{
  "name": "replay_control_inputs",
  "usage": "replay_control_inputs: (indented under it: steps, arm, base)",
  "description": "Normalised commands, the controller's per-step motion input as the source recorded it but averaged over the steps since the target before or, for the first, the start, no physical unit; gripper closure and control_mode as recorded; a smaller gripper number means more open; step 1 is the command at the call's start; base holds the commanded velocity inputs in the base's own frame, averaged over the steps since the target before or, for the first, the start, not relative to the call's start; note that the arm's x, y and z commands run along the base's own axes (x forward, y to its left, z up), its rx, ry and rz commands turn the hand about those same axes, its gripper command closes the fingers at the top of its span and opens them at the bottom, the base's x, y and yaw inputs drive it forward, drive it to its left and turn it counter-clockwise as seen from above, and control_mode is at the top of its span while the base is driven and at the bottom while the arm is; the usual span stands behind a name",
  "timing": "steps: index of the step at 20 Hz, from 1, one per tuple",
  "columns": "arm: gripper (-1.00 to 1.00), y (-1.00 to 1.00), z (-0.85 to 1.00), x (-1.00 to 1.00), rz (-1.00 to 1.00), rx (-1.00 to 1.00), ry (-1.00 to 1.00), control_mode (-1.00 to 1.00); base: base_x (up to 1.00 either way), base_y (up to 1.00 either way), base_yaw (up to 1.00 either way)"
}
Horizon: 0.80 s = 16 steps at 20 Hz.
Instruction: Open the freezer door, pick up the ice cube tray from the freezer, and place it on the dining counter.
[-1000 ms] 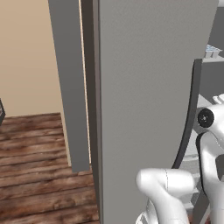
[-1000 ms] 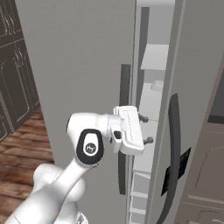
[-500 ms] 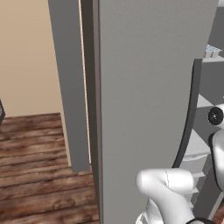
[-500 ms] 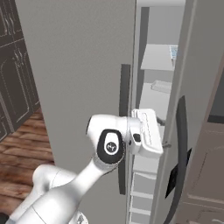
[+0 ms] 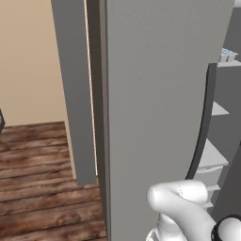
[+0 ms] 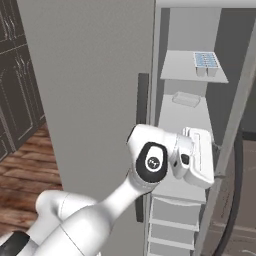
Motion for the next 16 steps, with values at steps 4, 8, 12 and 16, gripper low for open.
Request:
replay_control_inputs:
  steps: [4, 8, 12, 16]
  arm:
    - [-1.0, -0.72, -0.12, 0.03, 0.0, 0.0, -0.01, -1.0]
    - [-1.0, -0.65, -0.09, 0.01, 0.0, 0.0, -0.03, -1.0]
    - [-1.0, -0.55, -0.06, 0.0, 0.0, 0.0, -0.06, -1.0]
    - [-1.0, -0.32, 0.0, -0.08, 0.0, 0.0, -0.02, -1.0]
  base:
    - [0.0, 0.0, 0.0]
    - [0.0, 0.0, 0.0]
    - [0.0, 0.0, 0.0]
    - [0.0, 0.0, 0.0]
